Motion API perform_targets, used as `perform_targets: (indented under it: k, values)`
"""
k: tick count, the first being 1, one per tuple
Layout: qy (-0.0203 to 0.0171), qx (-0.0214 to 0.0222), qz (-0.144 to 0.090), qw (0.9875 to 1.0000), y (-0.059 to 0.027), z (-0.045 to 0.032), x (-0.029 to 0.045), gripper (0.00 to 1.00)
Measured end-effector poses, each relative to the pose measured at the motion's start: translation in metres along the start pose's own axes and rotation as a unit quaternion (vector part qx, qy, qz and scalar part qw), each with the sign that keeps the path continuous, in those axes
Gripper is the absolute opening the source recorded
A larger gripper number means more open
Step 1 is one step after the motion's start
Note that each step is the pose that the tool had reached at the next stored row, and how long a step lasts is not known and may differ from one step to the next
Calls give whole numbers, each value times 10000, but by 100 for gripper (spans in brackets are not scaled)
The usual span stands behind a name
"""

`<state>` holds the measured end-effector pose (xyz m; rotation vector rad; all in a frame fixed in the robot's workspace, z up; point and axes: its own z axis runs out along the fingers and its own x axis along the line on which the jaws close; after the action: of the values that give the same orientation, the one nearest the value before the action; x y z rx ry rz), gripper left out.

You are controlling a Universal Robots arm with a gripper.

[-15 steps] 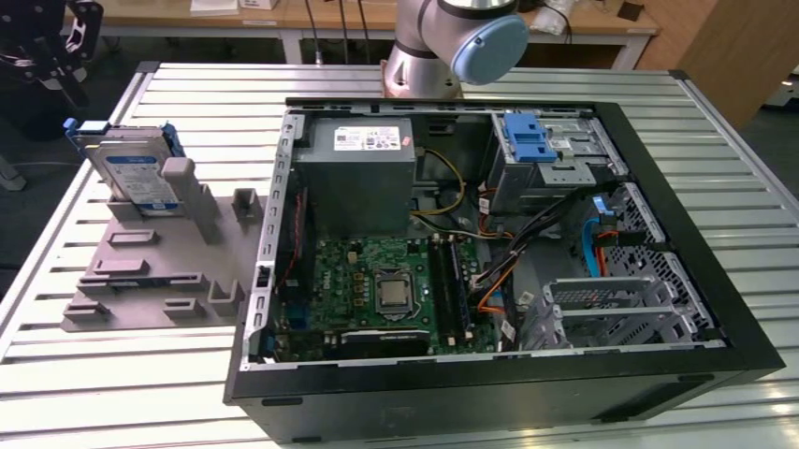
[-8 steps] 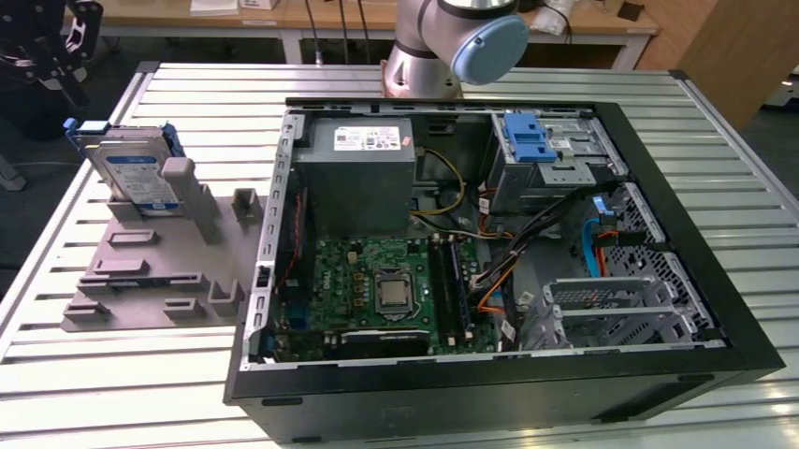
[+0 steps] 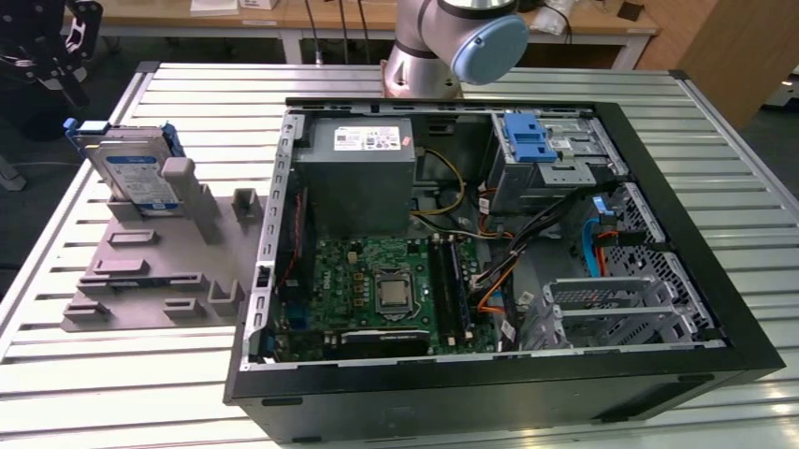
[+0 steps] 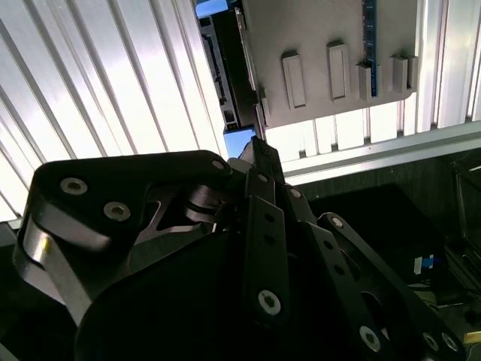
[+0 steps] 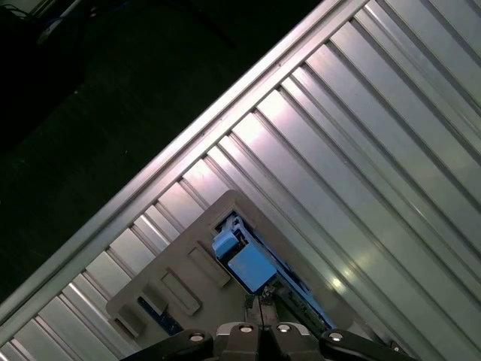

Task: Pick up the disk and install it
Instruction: 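Pick up the disk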

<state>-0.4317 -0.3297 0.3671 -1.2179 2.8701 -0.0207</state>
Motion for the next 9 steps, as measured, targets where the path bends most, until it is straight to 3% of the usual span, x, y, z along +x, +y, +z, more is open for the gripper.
perform_targets:
  k: [9]
  values:
    - [0,0,-7,10000,0,0,0,11]
